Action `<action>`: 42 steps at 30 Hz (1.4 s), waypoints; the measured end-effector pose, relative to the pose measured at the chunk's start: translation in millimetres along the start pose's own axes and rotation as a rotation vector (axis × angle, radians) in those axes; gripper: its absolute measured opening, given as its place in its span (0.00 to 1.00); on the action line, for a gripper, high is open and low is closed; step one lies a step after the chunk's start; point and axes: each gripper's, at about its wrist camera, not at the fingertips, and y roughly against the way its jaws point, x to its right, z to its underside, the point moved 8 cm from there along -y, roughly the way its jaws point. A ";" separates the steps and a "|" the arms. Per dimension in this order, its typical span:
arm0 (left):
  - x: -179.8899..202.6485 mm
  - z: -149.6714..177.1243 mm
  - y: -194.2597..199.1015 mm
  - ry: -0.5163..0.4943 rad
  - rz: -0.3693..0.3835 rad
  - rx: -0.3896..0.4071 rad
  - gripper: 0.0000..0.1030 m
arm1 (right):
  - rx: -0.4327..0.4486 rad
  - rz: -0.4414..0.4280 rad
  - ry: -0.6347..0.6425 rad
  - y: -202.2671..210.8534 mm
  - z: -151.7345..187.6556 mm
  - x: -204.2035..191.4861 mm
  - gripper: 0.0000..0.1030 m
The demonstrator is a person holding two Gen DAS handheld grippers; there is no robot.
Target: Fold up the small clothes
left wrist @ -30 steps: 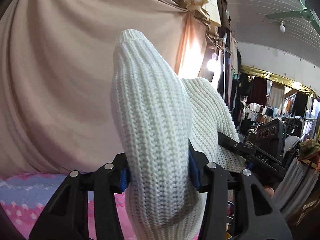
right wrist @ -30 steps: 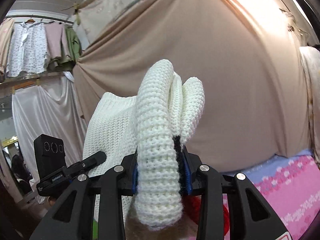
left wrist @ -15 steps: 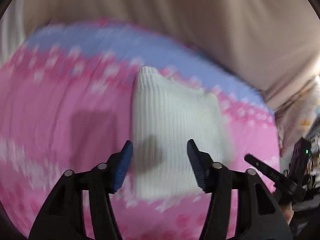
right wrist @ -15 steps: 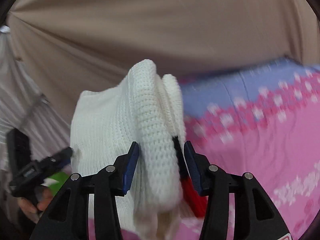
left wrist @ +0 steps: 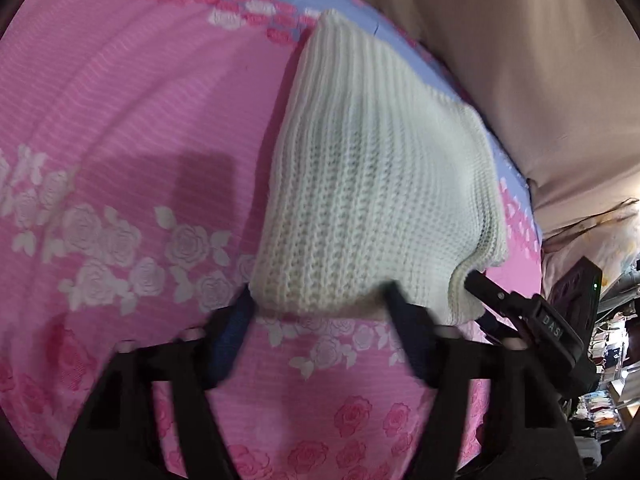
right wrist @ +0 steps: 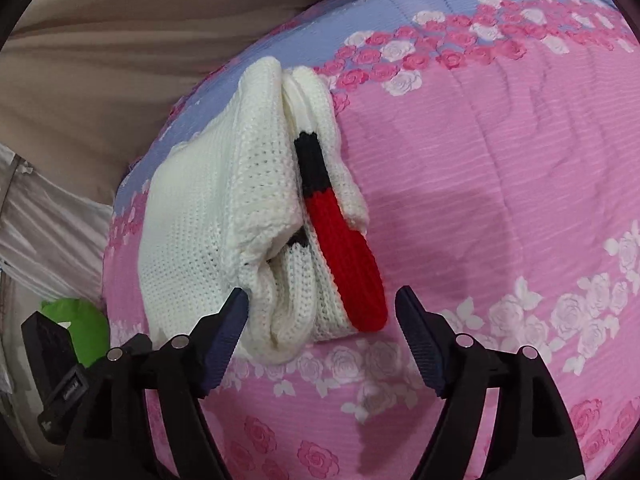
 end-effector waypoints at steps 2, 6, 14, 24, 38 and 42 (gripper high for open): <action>3.8 -5.9 1.5 0.012 0.017 -0.024 0.20 | -0.040 -0.019 -0.016 -20.2 -1.1 2.2 0.61; 24.2 -21.9 46.8 -0.022 0.075 0.022 0.17 | -0.016 -0.058 0.002 3.4 -12.3 -14.3 0.13; -28.9 13.7 14.5 0.033 -0.053 -0.092 0.14 | 0.000 0.076 -0.029 45.9 18.0 33.2 0.07; -7.7 13.1 7.2 -0.127 -0.110 -0.020 0.65 | -0.006 -0.086 0.092 32.1 29.5 -41.8 0.76; -13.8 -3.4 -8.4 -0.159 -0.217 0.006 0.14 | 0.051 0.041 0.157 43.0 -15.6 -40.4 0.12; -7.6 -2.1 -4.7 -0.179 -0.239 0.017 0.15 | -0.024 0.060 0.092 -1.3 4.3 -5.3 0.13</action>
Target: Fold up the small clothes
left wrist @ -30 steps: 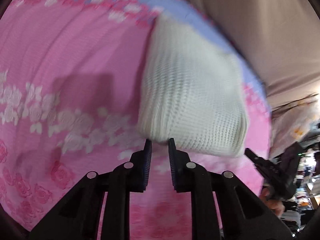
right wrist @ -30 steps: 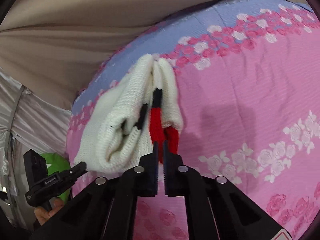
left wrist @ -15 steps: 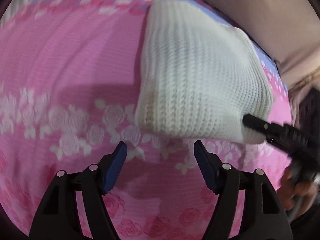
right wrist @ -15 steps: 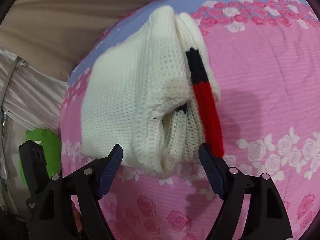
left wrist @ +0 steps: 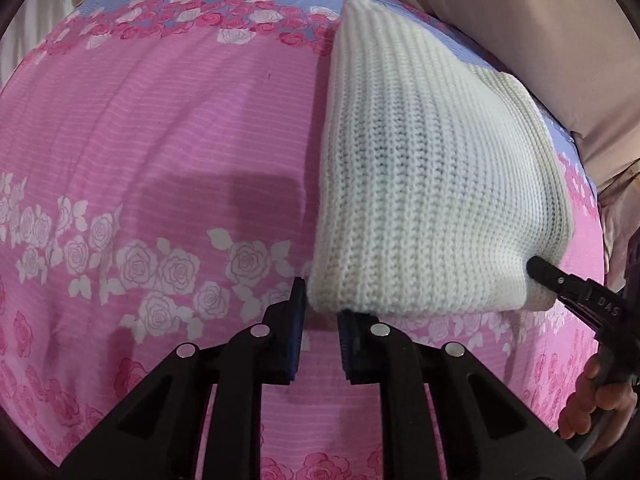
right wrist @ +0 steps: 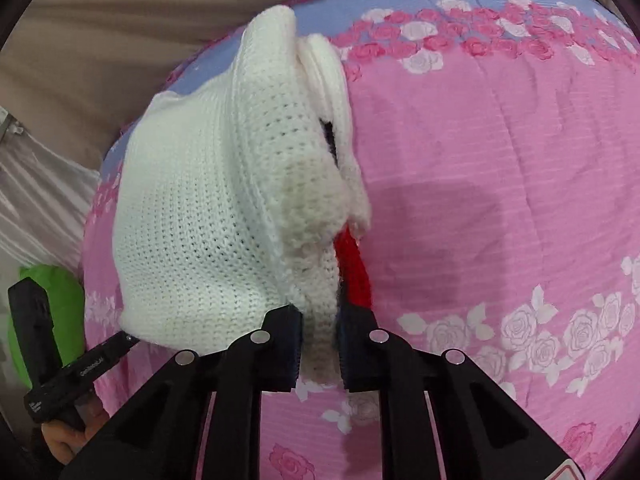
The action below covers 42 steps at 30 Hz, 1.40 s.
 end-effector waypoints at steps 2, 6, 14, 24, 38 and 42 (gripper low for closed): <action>2.1 1.2 11.7 -0.006 -0.006 0.020 0.17 | 0.005 0.005 -0.010 8.9 -2.9 -3.1 0.16; 12.1 8.5 42.1 -0.038 -0.031 0.073 0.24 | 0.065 0.038 0.021 44.2 1.0 -7.0 0.29; 42.3 13.2 84.8 -0.121 -0.141 0.259 0.86 | 0.190 0.165 -0.017 97.7 41.7 -5.6 0.47; 71.8 23.6 90.3 -0.230 -0.239 0.331 0.86 | 0.264 0.270 0.071 107.5 64.1 -29.8 0.62; 78.9 25.4 97.8 -0.226 -0.268 0.359 0.86 | 0.270 0.279 0.108 110.4 73.8 -42.8 0.63; 76.0 25.7 97.2 -0.221 -0.272 0.354 0.86 | 0.261 0.278 0.101 108.0 74.9 -43.9 0.63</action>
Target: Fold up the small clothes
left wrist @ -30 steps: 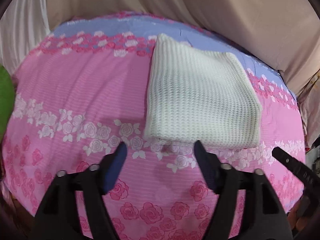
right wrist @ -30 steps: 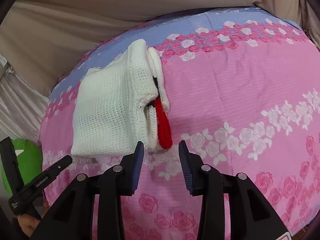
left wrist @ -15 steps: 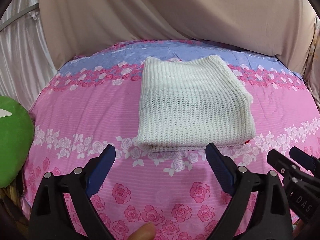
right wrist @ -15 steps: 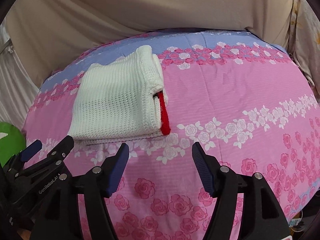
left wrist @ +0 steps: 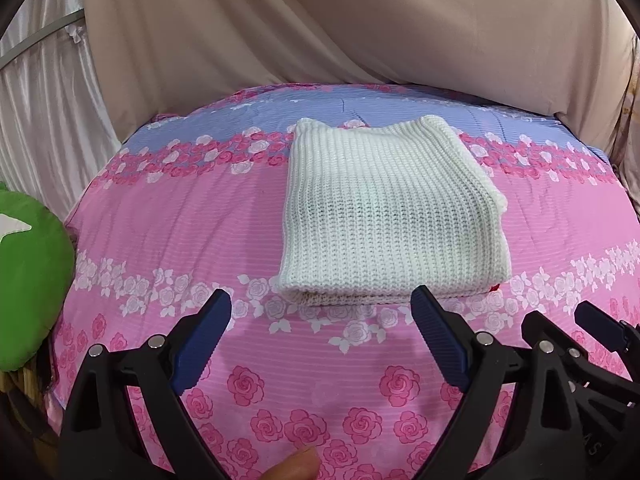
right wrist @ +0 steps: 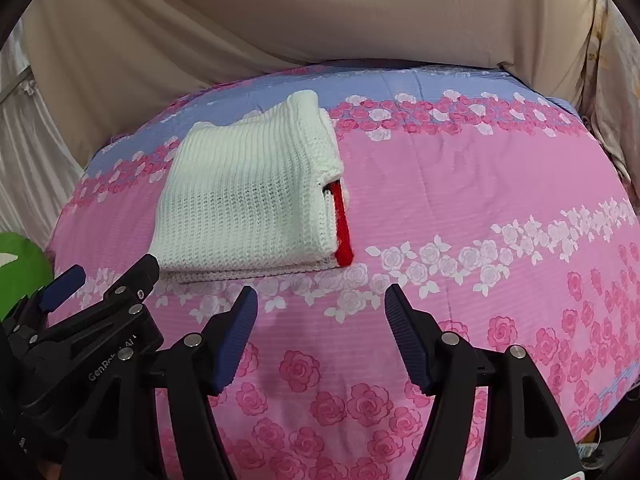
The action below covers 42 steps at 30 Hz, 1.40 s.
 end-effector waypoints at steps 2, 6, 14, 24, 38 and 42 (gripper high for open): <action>-1.1 1.2 -1.0 0.000 -0.001 -0.007 0.86 | -0.003 0.003 0.000 -0.6 0.8 -0.8 0.63; -3.7 2.9 -1.9 -0.001 -0.007 -0.011 0.86 | -0.005 0.007 0.005 -1.4 1.2 -2.2 0.63; -4.6 4.5 -3.0 -0.012 -0.005 -0.012 0.81 | -0.017 0.011 0.006 -3.9 3.7 -6.3 0.63; -5.6 4.7 -6.2 -0.005 0.000 -0.021 0.81 | -0.023 0.015 0.007 -6.5 4.6 -7.7 0.63; -7.6 4.5 -9.9 0.005 -0.018 -0.009 0.81 | -0.032 0.030 0.023 -11.6 1.0 -6.7 0.63; -7.4 5.5 -11.9 0.007 -0.017 -0.023 0.81 | -0.035 0.038 0.024 -12.0 1.2 -7.0 0.63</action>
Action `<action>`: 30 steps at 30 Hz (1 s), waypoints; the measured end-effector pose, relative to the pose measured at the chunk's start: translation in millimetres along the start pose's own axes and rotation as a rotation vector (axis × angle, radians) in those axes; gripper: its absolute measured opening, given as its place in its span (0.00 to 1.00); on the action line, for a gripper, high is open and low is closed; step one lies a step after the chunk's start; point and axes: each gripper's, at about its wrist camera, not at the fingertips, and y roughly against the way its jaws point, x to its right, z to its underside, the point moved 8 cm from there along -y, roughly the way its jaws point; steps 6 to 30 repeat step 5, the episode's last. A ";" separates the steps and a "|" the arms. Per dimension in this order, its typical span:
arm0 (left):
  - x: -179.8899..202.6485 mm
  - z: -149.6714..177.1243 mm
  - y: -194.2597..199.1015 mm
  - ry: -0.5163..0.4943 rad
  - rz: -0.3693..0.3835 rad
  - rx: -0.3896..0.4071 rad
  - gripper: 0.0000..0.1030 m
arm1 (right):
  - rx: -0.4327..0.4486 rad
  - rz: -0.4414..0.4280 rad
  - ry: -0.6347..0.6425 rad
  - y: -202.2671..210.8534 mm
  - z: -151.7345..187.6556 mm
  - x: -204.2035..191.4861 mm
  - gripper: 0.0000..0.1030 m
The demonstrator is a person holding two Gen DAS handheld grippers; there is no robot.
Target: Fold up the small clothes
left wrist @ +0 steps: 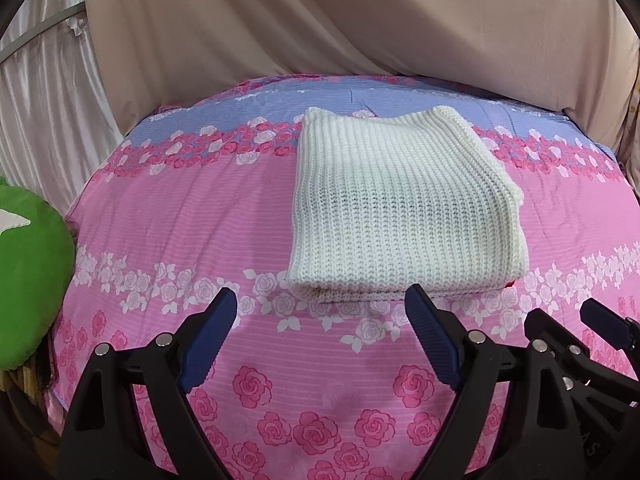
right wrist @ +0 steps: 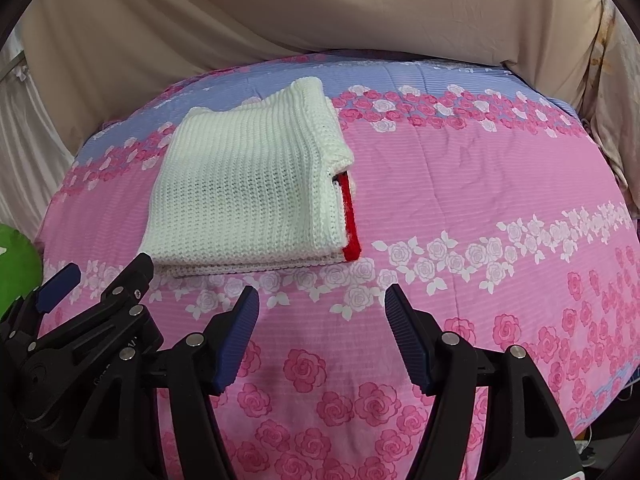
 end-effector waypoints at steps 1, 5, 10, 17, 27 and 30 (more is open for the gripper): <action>0.1 0.0 -0.2 0.000 0.001 0.001 0.81 | -0.001 0.000 0.000 0.0 0.0 -0.6 0.63; 0.9 0.6 -0.8 0.002 0.008 -0.005 0.80 | -0.002 0.004 0.004 -0.3 -0.7 -0.1 0.63; 0.9 0.6 -0.8 0.002 0.008 -0.005 0.80 | -0.002 0.004 0.004 -0.3 -0.7 -0.1 0.63; 0.9 0.6 -0.8 0.002 0.008 -0.005 0.80 | -0.002 0.004 0.004 -0.3 -0.7 -0.1 0.63; 0.9 0.6 -0.8 0.002 0.008 -0.005 0.80 | -0.002 0.004 0.004 -0.3 -0.7 -0.1 0.63; 0.9 0.6 -0.8 0.002 0.008 -0.005 0.80 | -0.002 0.004 0.004 -0.3 -0.7 -0.1 0.63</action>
